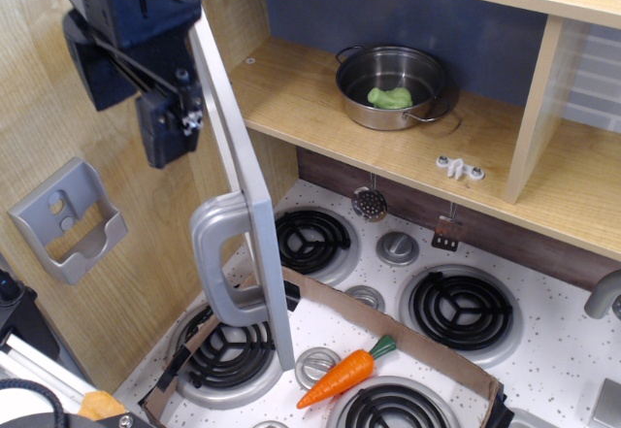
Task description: Close microwave
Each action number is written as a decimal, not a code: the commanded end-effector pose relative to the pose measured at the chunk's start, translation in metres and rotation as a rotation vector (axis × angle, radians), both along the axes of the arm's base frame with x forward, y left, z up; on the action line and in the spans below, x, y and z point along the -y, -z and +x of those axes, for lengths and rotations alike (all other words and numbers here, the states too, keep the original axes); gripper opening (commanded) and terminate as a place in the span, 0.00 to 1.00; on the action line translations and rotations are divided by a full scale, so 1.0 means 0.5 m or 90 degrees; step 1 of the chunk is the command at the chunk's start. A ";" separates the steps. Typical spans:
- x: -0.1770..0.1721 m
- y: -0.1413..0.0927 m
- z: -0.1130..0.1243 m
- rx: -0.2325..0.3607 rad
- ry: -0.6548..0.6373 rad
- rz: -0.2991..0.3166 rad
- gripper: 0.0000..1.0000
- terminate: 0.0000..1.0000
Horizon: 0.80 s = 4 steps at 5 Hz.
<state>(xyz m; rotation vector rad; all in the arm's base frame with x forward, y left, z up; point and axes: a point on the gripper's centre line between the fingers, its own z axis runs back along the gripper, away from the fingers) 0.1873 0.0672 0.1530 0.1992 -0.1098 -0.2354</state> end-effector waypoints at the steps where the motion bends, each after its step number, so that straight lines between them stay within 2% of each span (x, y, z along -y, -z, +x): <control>1: 0.035 0.005 0.083 0.094 0.036 -0.010 1.00 0.00; 4: 0.104 0.003 0.193 0.133 0.032 -0.052 1.00 0.00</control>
